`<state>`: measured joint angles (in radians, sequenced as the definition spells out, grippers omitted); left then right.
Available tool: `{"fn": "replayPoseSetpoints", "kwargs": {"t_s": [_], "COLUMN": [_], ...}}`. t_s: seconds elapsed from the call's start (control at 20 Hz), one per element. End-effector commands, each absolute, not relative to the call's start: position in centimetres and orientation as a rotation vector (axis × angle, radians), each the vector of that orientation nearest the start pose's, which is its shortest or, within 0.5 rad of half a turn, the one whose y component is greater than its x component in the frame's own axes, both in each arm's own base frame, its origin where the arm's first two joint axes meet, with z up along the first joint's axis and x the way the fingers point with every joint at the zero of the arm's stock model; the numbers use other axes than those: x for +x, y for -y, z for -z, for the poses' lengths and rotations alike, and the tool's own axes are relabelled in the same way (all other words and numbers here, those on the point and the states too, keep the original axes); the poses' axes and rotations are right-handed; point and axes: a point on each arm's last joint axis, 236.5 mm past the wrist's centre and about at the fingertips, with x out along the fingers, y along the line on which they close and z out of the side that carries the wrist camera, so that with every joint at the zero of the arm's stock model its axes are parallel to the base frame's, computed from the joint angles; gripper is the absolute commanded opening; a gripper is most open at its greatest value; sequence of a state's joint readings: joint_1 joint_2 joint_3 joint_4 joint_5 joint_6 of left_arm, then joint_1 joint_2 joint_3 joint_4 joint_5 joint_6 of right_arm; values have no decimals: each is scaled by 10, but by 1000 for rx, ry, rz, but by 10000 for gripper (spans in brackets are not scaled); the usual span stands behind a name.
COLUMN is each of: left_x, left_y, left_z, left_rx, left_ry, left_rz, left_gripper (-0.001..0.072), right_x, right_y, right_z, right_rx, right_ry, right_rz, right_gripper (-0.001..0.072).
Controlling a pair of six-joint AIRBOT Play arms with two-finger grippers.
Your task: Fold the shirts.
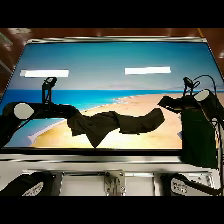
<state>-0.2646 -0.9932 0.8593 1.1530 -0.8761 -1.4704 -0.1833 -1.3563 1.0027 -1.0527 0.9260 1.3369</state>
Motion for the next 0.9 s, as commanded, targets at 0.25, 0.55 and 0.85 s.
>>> {"fn": "replayPoseSetpoints", "kwargs": {"t_s": [0.25,0.55,0.85], "left_x": [334,333,334], "left_y": [172,176,175], "left_z": [-38,-40,-40], "left_rx": [-207,-233,-234], "left_ry": [-1027,-1027,-1025], "left_rz": [453,462,459], "left_gripper": [41,41,41], "right_x": [285,278,274], "right_y": [-106,-173,-190], "right_z": [50,95,115], "right_rx": [336,139,116], "right_ry": [-1558,-1519,-1548], "right_rz": [-569,-620,-612], "right_gripper": [626,625,109]}}
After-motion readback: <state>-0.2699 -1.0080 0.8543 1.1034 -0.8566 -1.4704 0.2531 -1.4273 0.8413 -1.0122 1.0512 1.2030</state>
